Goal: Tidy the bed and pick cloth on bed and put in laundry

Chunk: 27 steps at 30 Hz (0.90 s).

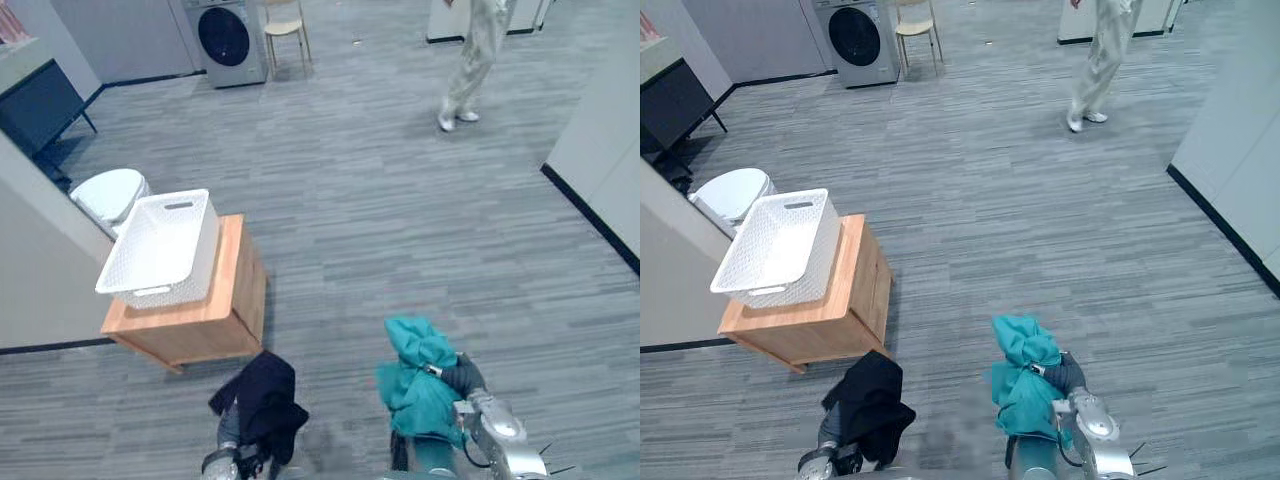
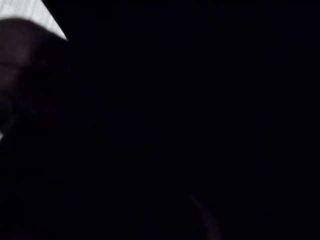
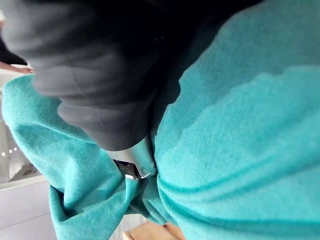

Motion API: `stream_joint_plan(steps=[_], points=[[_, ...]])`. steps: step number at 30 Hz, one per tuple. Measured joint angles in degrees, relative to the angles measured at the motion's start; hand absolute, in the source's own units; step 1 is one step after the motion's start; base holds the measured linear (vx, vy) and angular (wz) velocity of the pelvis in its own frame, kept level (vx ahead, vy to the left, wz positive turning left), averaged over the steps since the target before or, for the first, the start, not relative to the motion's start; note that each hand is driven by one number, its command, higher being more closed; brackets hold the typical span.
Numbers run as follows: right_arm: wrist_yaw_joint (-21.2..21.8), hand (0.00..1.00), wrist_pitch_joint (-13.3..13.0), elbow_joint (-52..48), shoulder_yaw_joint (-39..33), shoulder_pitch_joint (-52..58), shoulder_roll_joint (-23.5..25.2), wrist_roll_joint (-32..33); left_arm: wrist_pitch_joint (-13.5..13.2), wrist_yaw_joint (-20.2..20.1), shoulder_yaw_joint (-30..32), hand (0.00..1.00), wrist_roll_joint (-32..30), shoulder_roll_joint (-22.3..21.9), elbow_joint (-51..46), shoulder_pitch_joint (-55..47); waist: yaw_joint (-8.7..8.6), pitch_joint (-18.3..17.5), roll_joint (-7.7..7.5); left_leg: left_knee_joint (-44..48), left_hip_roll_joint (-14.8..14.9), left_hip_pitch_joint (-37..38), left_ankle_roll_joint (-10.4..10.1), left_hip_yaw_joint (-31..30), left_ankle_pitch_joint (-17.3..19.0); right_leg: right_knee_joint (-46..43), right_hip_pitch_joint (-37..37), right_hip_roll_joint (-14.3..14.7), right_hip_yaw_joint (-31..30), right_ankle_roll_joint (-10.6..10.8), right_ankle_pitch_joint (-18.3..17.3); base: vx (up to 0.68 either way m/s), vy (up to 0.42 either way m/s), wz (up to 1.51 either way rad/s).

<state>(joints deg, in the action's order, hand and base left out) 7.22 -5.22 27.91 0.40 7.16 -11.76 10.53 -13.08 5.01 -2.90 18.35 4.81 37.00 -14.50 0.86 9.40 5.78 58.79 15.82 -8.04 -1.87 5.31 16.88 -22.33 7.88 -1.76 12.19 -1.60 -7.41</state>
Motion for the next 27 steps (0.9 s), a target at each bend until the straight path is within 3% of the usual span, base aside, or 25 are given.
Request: stream_joint_plan(steps=[1,3,6,7,8,9,10,11,12,13,15,16,17,20,22,23,24,25,26,27], points=[[1.3,1.00,-1.1,-0.1,0.0,0.1,0.4,-0.8,-0.7,0.0,-0.3,1.00,0.0,0.0,-0.9,0.1,-0.16,0.3,-1.43,-7.3,-3.0,-1.3,-0.7,3.9,0.7,4.1,-4.3,-0.4,0.8,-0.3,-0.2,0.49,-0.411,0.23],[1.9,1.00,-2.0,-0.2,-0.4,0.3,0.2,-2.3,-1.3,0.1,-1.4,1.00,0.0,-0.1,-2.5,0.8,-0.15,0.6,-1.94,-17.3,-5.7,-3.9,-0.9,10.6,0.5,9.0,-8.9,-0.4,3.2,-0.3,-0.3,0.41,-0.312,0.49],[1.8,1.00,-2.1,-0.2,-1.3,2.1,-0.1,-3.4,-1.5,0.4,-2.6,1.00,-0.2,-1.7,-5.3,1.1,-0.28,0.6,-1.82,-28.2,-6.9,-5.6,0.0,30.9,0.3,14.7,-16.0,0.2,13.1,1.8,-2.1,0.46,-0.282,1.22],[1.8,1.00,-2.2,-0.2,-1.5,2.2,-0.9,-3.4,-1.4,0.4,-3.6,1.00,-0.5,-1.8,-5.7,1.1,-0.16,0.5,-1.87,-31.0,-7.0,-5.2,2.3,37.2,0.3,15.2,-17.5,0.8,15.7,2.8,-4.2,0.43,-0.202,1.24],[1.9,1.00,-2.3,-0.1,-0.5,1.7,-1.0,-3.4,-0.8,0.2,-4.1,1.00,-0.6,-1.9,-5.7,0.7,0.37,0.0,-1.98,-33.3,-7.5,-5.4,7.1,39.4,0.4,12.5,-18.1,0.7,18.1,3.6,-8.1,0.36,-0.135,1.05],[2.0,1.00,-2.4,0.1,0.1,1.3,-1.0,-3.4,-0.5,0.3,-4.1,1.00,-0.6,-1.8,-5.6,0.3,0.72,-0.5,-2.58,-34.1,-8.0,-5.6,9.1,39.1,0.3,10.4,-17.8,0.1,19.2,4.2,-10.4,0.42,-0.152,0.79],[2.7,1.00,-2.7,0.8,1.0,0.3,-1.0,-3.3,0.0,0.8,-4.2,1.00,-1.3,-1.5,-5.0,0.0,1.26,-1.7,-3.80,-34.9,-9.4,-5.2,10.5,37.9,-0.1,2.7,-16.3,-2.3,19.7,5.4,-13.9,0.50,-0.158,0.73],[3.5,1.00,-3.5,2.5,2.5,-1.9,-1.9,-3.1,0.4,1.7,-4.2,1.00,-2.7,-2.0,-3.0,0.1,1.46,-1.5,-4.54,-35.1,-10.8,-4.7,15.5,36.1,-2.2,-16.3,-10.4,-7.5,19.5,6.2,-14.1,0.52,-0.161,0.79],[3.8,1.00,-3.4,3.4,2.6,-2.8,-1.8,-3.1,0.8,1.9,-4.3,1.00,-3.3,-1.9,-2.3,0.5,1.33,-1.1,-5.36,-35.9,-12.2,-3.7,16.0,34.5,-1.8,-26.2,-6.3,-10.8,18.3,4.8,-10.3,0.52,-0.148,1.18],[4.3,1.00,-3.4,4.6,3.0,-3.5,-1.5,-3.1,1.5,2.7,-4.9,1.00,-3.7,-1.6,-2.0,1.3,0.96,-0.6,-6.00,-36.6,-13.5,-1.9,15.8,31.3,-1.7,-35.2,-2.4,-13.9,16.0,2.6,-9.2,0.52,-0.185,1.67],[4.3,1.00,-3.4,4.7,4.0,-2.8,-0.4,-3.1,1.5,2.9,-6.5,1.00,-4.6,-0.3,-1.9,1.4,0.06,-0.3,-5.76,-38.0,-14.3,2.5,14.2,24.0,-1.8,-35.4,-0.1,-13.9,12.0,2.6,-11.0,0.53,-0.238,1.91],[4.2,1.00,-3.4,4.6,5.5,-2.6,-0.1,-3.1,1.5,3.0,-6.6,1.00,-5.4,0.3,-1.9,1.5,-0.15,-0.1,-5.36,-39.3,-14.2,5.4,13.3,19.6,-1.9,-30.6,0.6,-12.2,8.2,2.9,-11.2,0.57,-0.383,2.13],[3.6,1.00,-3.5,3.8,7.0,-1.7,0.7,-2.0,1.4,2.9,-6.7,1.00,-5.8,1.4,-2.3,2.1,-1.18,-0.2,-4.73,-40.9,-13.7,7.5,11.8,14.0,-2.3,-21.5,2.0,-9.1,2.0,4.8,-11.3,0.54,-0.409,2.14],[1.9,1.00,-3.5,1.5,8.1,-0.9,2.4,-0.8,1.0,2.8,-7.4,1.00,-6.8,4.0,-3.2,3.6,-1.61,-0.6,-5.71,-41.9,-12.8,8.1,8.2,4.3,-2.5,-2.2,4.2,-4.4,-12.0,8.8,-7.3,0.35,-0.388,1.89],[0.8,1.00,-3.5,1.8,8.7,-1.1,3.3,0.4,1.1,3.0,-7.5,1.00,-6.8,6.4,-3.1,3.9,-1.28,-0.7,-7.26,-41.5,-12.7,9.6,4.3,-1.2,-1.1,10.2,4.5,-4.7,-17.3,10.0,2.4,0.39,-0.536,1.46],[0.8,1.00,-3.5,2.2,8.9,-1.2,3.8,0.7,1.1,3.3,-7.4,1.00,-6.8,7.3,-3.2,3.3,-0.86,-0.6,-8.39,-41.0,-13.1,10.4,2.8,-2.1,-0.2,10.9,4.5,-5.0,-17.3,9.2,6.6,0.33,-0.566,1.18],[1.1,1.00,-3.5,2.4,9.1,-0.8,4.6,1.4,1.1,3.6,-7.0,1.00,-6.7,9.3,-3.4,2.1,-0.63,-1.1,-11.31,-39.5,-14.4,11.4,0.8,-3.0,2.3,8.3,4.7,-6.1,-17.2,7.6,11.0,0.27,-0.559,0.81],[1.8,1.00,-3.4,3.7,8.7,-1.8,3.2,2.2,2.0,4.2,-5.6,1.00,-6.4,8.1,-2.6,1.7,0.17,-1.4,-9.60,-36.2,-12.4,11.6,-0.7,-3.7,5.2,2.6,5.9,-4.8,-14.9,8.0,6.2,0.24,-0.498,0.66],[1.8,1.00,-3.6,3.8,8.3,-2.0,2.2,2.4,1.9,4.1,-5.2,1.00,-5.9,7.1,-3.0,0.6,-0.05,-1.8,-8.02,-33.8,-9.9,10.3,-2.0,-3.2,6.2,2.7,5.5,-3.6,-13.7,7.9,3.7,0.25,-0.415,0.60],[1.7,1.00,-3.5,3.8,7.0,-2.7,0.6,2.8,2.0,3.3,-5.4,1.00,-4.9,5.1,-3.4,0.7,-0.30,-1.5,-3.75,-26.7,-5.8,6.7,-3.9,-1.5,5.6,4.1,3.7,-1.7,-10.5,6.7,2.6,0.19,-0.270,0.68]])
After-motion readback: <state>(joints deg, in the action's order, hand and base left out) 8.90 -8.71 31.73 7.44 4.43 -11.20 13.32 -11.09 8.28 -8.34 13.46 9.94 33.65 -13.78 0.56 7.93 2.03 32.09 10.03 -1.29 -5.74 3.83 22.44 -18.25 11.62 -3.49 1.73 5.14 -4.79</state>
